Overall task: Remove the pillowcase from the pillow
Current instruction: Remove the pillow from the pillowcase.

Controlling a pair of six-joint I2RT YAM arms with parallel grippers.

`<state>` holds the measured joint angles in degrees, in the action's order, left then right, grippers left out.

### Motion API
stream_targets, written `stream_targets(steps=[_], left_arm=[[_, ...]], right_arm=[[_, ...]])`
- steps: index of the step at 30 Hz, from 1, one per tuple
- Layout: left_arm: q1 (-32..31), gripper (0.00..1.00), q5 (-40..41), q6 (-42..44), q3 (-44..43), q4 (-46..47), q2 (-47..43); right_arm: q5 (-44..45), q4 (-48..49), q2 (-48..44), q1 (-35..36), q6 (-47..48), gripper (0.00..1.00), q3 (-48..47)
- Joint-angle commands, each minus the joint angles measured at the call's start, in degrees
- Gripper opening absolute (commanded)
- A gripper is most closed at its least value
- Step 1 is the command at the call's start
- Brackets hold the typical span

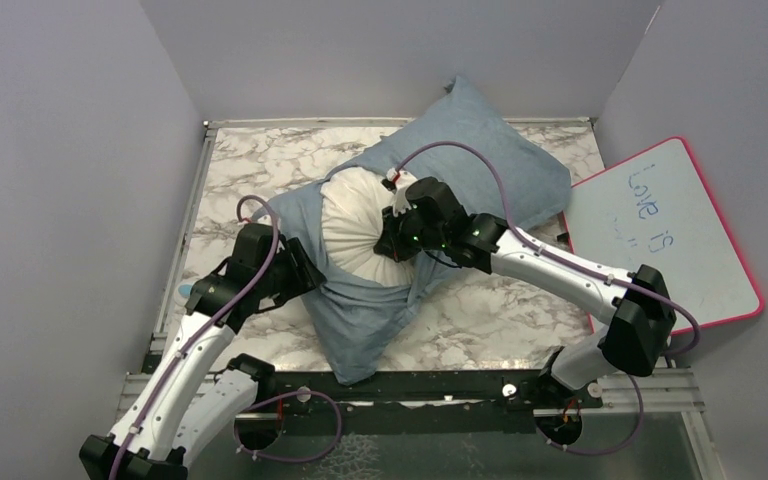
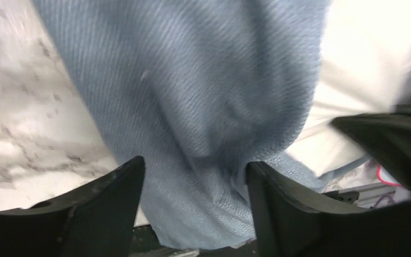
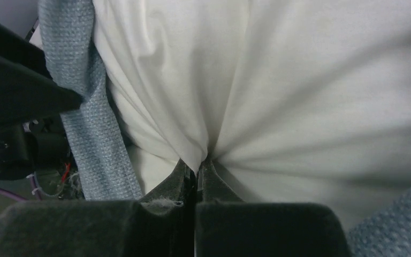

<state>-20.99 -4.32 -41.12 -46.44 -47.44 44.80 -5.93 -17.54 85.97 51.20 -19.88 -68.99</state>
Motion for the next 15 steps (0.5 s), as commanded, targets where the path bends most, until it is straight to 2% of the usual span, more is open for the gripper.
stream_targets(steps=[1, 5, 9, 12, 15], left_arm=[[0.35, 0.78, 2.22, 5.27, -9.02, 4.84, 4.86], [0.34, 0.85, 4.6, 10.39, -14.1, 5.04, 11.19], [0.34, 0.86, 7.63, 14.17, -15.76, 5.16, 16.34], [0.39, 0.74, 11.15, 16.14, -17.28, 4.05, 20.46], [0.42, 0.69, 18.3, 16.56, -18.97, 1.83, 21.66]], right_arm=[[-3.65, 1.38, -2.13, 0.22, -0.82, 0.01, 5.19], [-3.81, -0.67, -1.92, 0.23, -2.39, 0.01, 5.44], [-3.74, -0.62, -1.88, 0.27, -2.45, 0.01, 5.76], [-3.72, -1.41, -1.7, 0.23, -2.45, 0.01, 5.45], [0.52, -2.69, -2.03, 0.23, -3.42, 0.01, 5.67]])
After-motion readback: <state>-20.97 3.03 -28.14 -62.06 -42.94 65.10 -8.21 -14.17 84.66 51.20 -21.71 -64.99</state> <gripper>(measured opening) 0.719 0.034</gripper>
